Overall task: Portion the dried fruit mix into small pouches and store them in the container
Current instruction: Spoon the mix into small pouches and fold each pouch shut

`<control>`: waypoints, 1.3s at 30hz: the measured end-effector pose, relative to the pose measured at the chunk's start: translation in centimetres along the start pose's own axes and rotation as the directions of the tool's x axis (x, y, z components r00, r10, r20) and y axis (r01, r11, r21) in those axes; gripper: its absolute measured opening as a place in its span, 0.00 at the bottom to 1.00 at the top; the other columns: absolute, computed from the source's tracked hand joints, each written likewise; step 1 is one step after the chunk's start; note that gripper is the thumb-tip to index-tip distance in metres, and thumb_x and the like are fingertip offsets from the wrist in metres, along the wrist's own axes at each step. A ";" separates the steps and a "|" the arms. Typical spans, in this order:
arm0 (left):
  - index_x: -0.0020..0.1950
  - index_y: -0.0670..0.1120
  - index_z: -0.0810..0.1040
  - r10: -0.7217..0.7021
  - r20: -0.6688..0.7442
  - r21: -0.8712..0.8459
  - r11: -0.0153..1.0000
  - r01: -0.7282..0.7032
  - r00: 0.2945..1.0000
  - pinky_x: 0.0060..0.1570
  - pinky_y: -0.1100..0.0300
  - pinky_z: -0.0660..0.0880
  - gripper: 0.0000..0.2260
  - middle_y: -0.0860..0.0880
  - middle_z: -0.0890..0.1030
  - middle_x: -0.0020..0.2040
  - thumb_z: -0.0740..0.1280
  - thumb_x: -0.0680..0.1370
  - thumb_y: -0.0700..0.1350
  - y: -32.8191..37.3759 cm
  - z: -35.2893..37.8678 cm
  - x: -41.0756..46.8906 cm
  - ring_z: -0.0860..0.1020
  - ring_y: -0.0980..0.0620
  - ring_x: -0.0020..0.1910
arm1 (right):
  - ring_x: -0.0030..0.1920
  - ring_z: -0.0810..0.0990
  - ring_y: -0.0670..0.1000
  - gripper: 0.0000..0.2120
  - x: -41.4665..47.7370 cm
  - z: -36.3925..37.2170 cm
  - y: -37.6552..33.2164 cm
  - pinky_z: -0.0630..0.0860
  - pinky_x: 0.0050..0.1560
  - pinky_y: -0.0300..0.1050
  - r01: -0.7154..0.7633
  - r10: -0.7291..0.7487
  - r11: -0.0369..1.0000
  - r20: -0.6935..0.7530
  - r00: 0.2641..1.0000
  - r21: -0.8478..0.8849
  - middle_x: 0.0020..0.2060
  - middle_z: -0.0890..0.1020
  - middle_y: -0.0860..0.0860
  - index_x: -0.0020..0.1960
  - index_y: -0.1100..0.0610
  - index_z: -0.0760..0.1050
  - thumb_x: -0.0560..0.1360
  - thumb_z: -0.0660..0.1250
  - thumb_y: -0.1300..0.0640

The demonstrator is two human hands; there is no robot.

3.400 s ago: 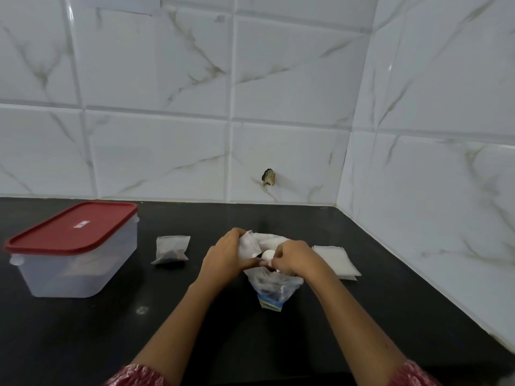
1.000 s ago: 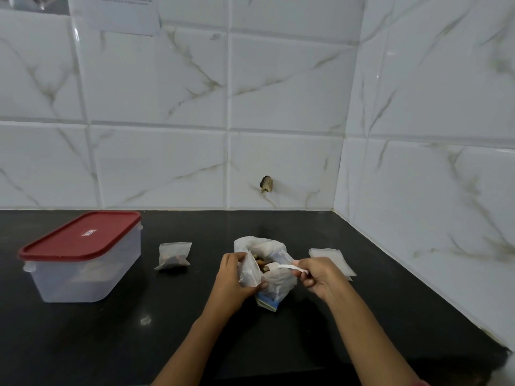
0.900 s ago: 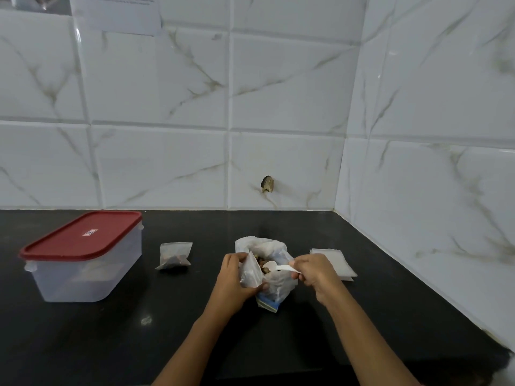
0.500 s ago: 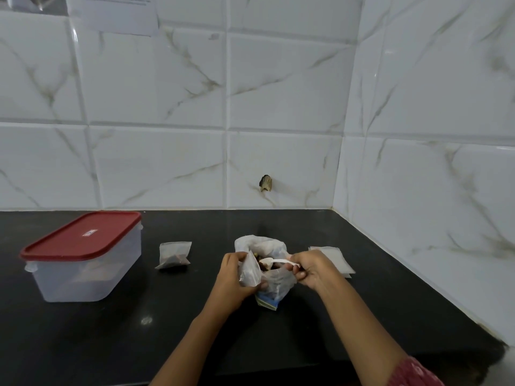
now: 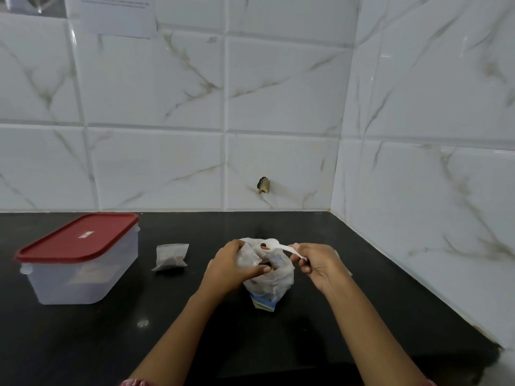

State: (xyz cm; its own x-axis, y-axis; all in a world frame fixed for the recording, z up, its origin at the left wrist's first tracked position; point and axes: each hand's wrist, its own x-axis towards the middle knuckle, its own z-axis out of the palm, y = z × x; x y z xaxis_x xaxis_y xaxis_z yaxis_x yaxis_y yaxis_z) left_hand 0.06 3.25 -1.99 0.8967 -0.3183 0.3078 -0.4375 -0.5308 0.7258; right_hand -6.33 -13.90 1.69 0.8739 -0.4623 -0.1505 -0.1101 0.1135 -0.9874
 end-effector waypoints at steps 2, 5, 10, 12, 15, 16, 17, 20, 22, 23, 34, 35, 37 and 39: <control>0.58 0.49 0.73 -0.007 -0.002 -0.045 0.999 0.006 1.000 0.55 0.50 0.76 0.31 0.53 0.77 0.52 0.75 0.61 0.63 0.4 0.2 0.1 0.76 0.53 0.53 | 0.28 0.65 0.45 0.09 -0.8 -0.1 -0.6 0.61 0.22 0.32 0.091 -0.091 0.996 0.020 0.996 -0.024 0.31 0.76 0.54 0.50 0.64 0.79 0.78 0.61 0.63; 0.55 0.51 0.74 -0.011 0.007 -0.198 0.980 0.012 1.000 0.51 0.55 0.78 0.25 0.54 0.79 0.50 0.77 0.63 0.56 1.0 0.4 0.0 0.78 0.56 0.50 | 0.30 0.68 0.45 0.09 -2.1 0.0 -1.0 0.65 0.30 0.35 0.235 -0.227 0.955 0.063 0.972 -0.180 0.31 0.78 0.52 0.49 0.61 0.80 0.78 0.62 0.61; 0.55 0.49 0.74 0.018 -0.002 -0.328 0.944 -0.018 1.000 0.42 0.66 0.76 0.24 0.52 0.80 0.49 0.78 0.64 0.53 1.3 0.7 -0.3 0.79 0.55 0.48 | 0.37 0.77 0.42 0.07 -3.1 0.8 -0.3 0.72 0.41 0.31 0.566 -0.519 0.676 0.241 0.820 -0.471 0.35 0.81 0.47 0.49 0.55 0.82 0.77 0.64 0.59; 0.58 0.49 0.72 0.027 0.001 -0.365 0.931 -0.024 1.000 0.42 0.67 0.76 0.27 0.51 0.80 0.50 0.78 0.64 0.52 1.0 0.8 -0.4 0.79 0.55 0.49 | 0.42 0.78 0.46 0.08 -3.0 0.9 0.2 0.73 0.46 0.34 0.683 -0.624 0.486 0.330 0.708 -0.545 0.39 0.83 0.50 0.49 0.57 0.83 0.76 0.65 0.61; 0.60 0.49 0.71 0.027 0.004 -0.393 0.919 -0.023 1.000 0.49 0.61 0.77 0.28 0.50 0.79 0.53 0.78 0.64 0.50 0.5 0.8 -0.3 0.79 0.53 0.52 | 0.40 0.78 0.51 0.09 -2.3 0.9 0.8 0.72 0.41 0.35 0.798 -0.770 0.098 0.462 0.440 -0.595 0.37 0.84 0.52 0.44 0.58 0.83 0.72 0.64 0.63; 0.61 0.49 0.71 0.026 0.008 -0.397 0.917 -0.020 1.000 0.51 0.60 0.77 0.28 0.50 0.79 0.54 0.78 0.65 0.50 0.4 0.7 -0.3 0.78 0.53 0.53 | 0.38 0.78 0.51 0.09 -2.2 0.9 0.9 0.71 0.38 0.35 0.807 -0.789 -0.011 0.501 0.356 -0.590 0.34 0.83 0.50 0.42 0.58 0.83 0.70 0.64 0.63; 0.61 0.49 0.71 0.026 0.012 -0.403 0.915 -0.019 1.000 0.51 0.59 0.77 0.28 0.51 0.79 0.54 0.77 0.65 0.50 0.3 0.7 -0.2 0.78 0.54 0.54 | 0.36 0.78 0.50 0.10 -2.1 0.8 1.0 0.71 0.38 0.37 0.808 -0.797 -0.098 0.532 0.286 -0.581 0.33 0.83 0.49 0.41 0.57 0.82 0.69 0.62 0.63; 0.61 0.49 0.71 0.031 0.013 -0.424 0.905 -0.023 0.999 0.53 0.57 0.77 0.30 0.51 0.79 0.54 0.77 0.63 0.52 0.2 0.8 -0.2 0.78 0.54 0.54 | 0.37 0.77 0.48 0.13 -2.0 0.5 1.0 0.74 0.36 0.37 0.782 -0.780 -0.265 0.602 0.170 -0.565 0.35 0.83 0.48 0.43 0.57 0.82 0.70 0.58 0.61; 0.60 0.50 0.71 0.024 0.004 -0.442 0.897 -0.019 1.000 0.54 0.56 0.77 0.30 0.51 0.79 0.54 0.78 0.62 0.53 0.0 0.9 -0.2 0.78 0.54 0.54 | 0.37 0.78 0.48 0.13 -1.9 0.2 1.1 0.75 0.37 0.37 0.772 -0.795 -0.286 0.591 0.140 -0.568 0.36 0.83 0.48 0.43 0.58 0.82 0.71 0.59 0.61; 0.59 0.50 0.71 0.019 0.000 -0.453 0.892 -0.017 1.000 0.54 0.56 0.78 0.29 0.52 0.79 0.53 0.78 0.62 0.53 0.0 0.9 -0.3 0.78 0.54 0.54 | 0.38 0.78 0.48 0.12 -1.9 0.3 1.1 0.75 0.38 0.37 0.789 -0.820 -0.220 0.547 0.169 -0.574 0.36 0.83 0.49 0.43 0.58 0.83 0.71 0.60 0.62; 0.62 0.46 0.70 -0.136 -0.220 -0.395 0.918 0.039 0.966 0.46 0.65 0.72 0.25 0.51 0.74 0.56 0.74 0.70 0.50 -0.9 1.1 -1.2 0.75 0.54 0.55 | 0.42 0.76 0.47 0.11 0.2 1.5 1.9 0.70 0.42 0.33 0.468 -0.539 0.312 0.251 0.804 -0.827 0.48 0.81 0.54 0.54 0.56 0.81 0.77 0.61 0.62; 0.62 0.46 0.70 -0.151 -0.222 -0.373 0.926 0.059 0.963 0.49 0.61 0.74 0.25 0.50 0.75 0.56 0.74 0.70 0.50 -1.1 1.2 -1.3 0.75 0.52 0.56 | 0.43 0.75 0.48 0.12 0.4 1.7 2.0 0.70 0.43 0.36 0.438 -0.524 0.226 0.271 0.808 -0.870 0.49 0.79 0.53 0.54 0.55 0.80 0.77 0.60 0.62; 0.63 0.44 0.70 -0.175 -0.232 -0.336 0.938 0.090 0.957 0.51 0.57 0.74 0.25 0.49 0.75 0.56 0.74 0.70 0.51 -1.2 1.3 -1.2 0.75 0.52 0.55 | 0.45 0.74 0.51 0.12 0.4 2.1 2.1 0.67 0.44 0.38 0.437 -0.522 0.162 0.299 0.799 -0.884 0.48 0.73 0.50 0.54 0.57 0.78 0.77 0.59 0.64; 0.62 0.44 0.70 -0.208 -0.220 -0.328 0.936 0.129 0.953 0.49 0.57 0.73 0.24 0.49 0.75 0.55 0.73 0.71 0.50 -1.2 1.2 -1.0 0.74 0.53 0.52 | 0.52 0.74 0.54 0.12 0.0 2.3 2.1 0.64 0.46 0.39 0.484 -0.536 0.099 0.363 0.762 -0.869 0.47 0.72 0.53 0.54 0.61 0.77 0.77 0.56 0.66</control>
State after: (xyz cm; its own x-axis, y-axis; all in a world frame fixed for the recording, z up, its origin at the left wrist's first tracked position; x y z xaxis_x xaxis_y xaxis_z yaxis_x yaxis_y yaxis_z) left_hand -0.45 3.24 -3.90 0.9606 -0.0199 0.2773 -0.2716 -0.2801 0.9208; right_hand -5.49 -11.59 -0.23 0.8968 -0.0936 0.4324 0.0004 -0.9772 -0.2122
